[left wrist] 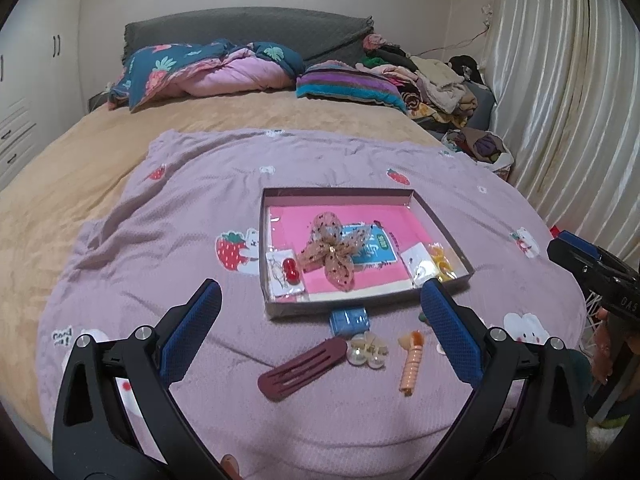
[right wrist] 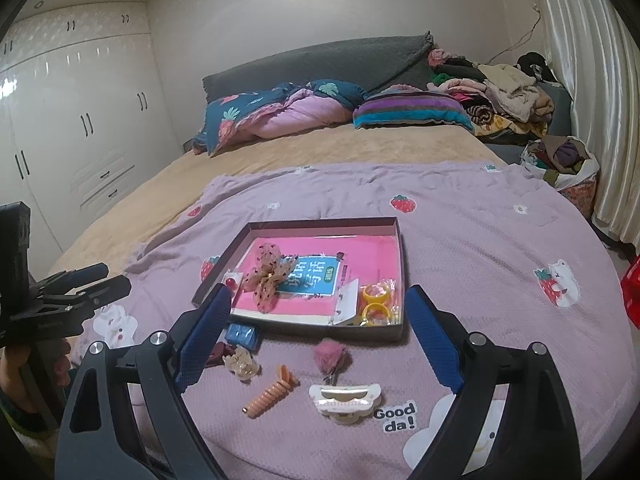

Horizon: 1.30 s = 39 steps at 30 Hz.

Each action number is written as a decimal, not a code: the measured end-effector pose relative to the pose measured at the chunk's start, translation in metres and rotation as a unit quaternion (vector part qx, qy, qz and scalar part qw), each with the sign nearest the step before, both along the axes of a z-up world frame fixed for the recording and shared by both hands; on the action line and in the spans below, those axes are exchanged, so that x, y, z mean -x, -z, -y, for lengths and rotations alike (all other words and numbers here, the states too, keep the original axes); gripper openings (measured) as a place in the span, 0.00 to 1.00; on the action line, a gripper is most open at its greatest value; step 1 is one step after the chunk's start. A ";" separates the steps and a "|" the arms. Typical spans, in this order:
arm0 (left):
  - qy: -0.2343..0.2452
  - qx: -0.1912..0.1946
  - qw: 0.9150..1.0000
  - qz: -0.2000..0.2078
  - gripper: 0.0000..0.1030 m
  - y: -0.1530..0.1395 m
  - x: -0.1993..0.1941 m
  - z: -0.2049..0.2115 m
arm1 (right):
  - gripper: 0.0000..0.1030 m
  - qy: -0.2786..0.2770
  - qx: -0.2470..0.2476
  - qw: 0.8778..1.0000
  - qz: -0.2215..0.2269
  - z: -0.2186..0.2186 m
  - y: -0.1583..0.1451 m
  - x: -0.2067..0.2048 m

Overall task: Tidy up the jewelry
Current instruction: 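Withdraw both open tools from the tray, then reach the left tool to the peach spiral hair tie while the right tool reaches the pink pom-pom clip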

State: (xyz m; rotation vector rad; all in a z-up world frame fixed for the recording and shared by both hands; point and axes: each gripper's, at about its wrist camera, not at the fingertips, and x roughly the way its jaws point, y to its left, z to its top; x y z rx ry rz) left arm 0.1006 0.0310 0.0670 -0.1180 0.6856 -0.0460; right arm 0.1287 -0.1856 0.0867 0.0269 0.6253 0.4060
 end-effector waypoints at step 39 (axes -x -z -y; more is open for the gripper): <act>0.022 0.000 0.996 -0.084 0.91 0.077 0.039 0.009 | 0.88 -0.024 0.070 0.995 -0.062 -0.009 0.070 0.043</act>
